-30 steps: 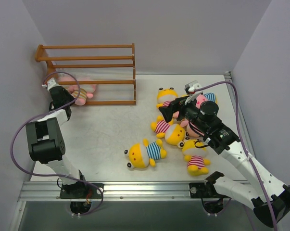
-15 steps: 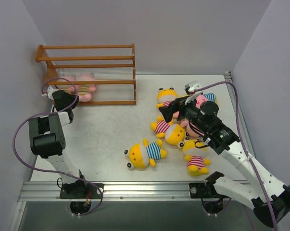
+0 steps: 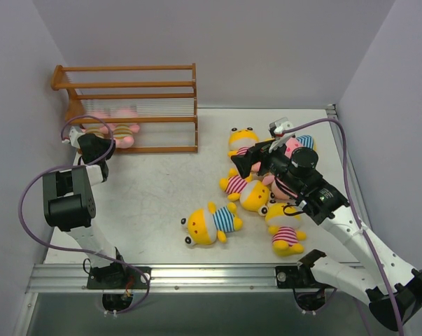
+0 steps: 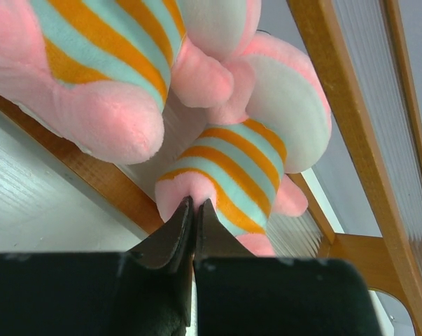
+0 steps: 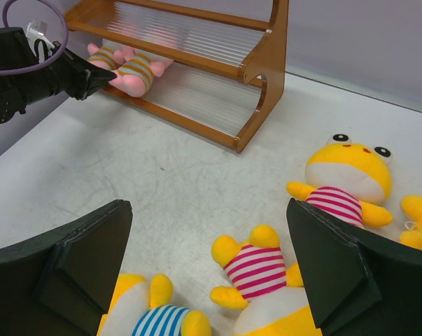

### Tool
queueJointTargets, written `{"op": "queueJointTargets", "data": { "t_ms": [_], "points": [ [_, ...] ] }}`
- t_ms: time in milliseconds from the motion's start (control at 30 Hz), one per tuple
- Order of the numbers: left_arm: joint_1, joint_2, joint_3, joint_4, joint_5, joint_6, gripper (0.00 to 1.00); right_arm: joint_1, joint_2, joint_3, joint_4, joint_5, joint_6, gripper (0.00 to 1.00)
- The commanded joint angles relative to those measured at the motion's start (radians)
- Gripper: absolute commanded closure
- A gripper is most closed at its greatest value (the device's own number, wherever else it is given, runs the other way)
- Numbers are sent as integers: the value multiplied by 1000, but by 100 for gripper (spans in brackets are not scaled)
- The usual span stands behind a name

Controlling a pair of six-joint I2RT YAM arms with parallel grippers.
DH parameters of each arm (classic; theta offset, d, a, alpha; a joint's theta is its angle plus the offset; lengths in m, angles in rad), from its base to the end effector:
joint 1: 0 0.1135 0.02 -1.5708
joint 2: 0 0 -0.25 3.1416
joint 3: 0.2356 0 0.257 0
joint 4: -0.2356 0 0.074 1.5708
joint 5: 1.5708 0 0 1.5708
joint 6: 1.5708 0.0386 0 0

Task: Place and organize the stuffed toys onto the shelf
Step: Place the stuffed toy onto shelf

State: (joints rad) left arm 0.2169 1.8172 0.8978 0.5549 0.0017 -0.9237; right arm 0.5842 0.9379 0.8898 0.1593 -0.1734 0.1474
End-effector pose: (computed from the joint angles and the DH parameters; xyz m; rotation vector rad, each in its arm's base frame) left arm 0.3764 0.0829 0.1535 -1.0596 1.6541 -0.4698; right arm 0.1931 0.1357 0.3754 -0.4658 1.4284 0.7193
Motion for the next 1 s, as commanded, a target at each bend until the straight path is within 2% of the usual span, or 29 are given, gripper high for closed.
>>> {"op": "queueJointTargets", "data": {
  "t_ms": [0, 100, 200, 367, 400, 967],
  "points": [
    [-2, -47, 1, 2, -22, 19, 96, 8, -17, 21, 29, 0, -14, 2],
    [-1, -45, 7, -1, -8, 26, 92, 8, -19, 18, 28, 2, -16, 2],
    [-1, -44, 12, -1, -5, 31, 80, 8, -19, 18, 28, 0, -16, 2],
    [-1, -44, 27, -12, -6, 43, 75, 8, -16, 20, 29, 0, -17, 2],
    [-1, -44, 27, -13, -6, 45, 69, 8, -17, 21, 28, 0, -16, 2],
    [-1, -108, 29, -43, -17, 63, 36, 8, -7, 27, 28, -6, -19, 2]
  ]
}}
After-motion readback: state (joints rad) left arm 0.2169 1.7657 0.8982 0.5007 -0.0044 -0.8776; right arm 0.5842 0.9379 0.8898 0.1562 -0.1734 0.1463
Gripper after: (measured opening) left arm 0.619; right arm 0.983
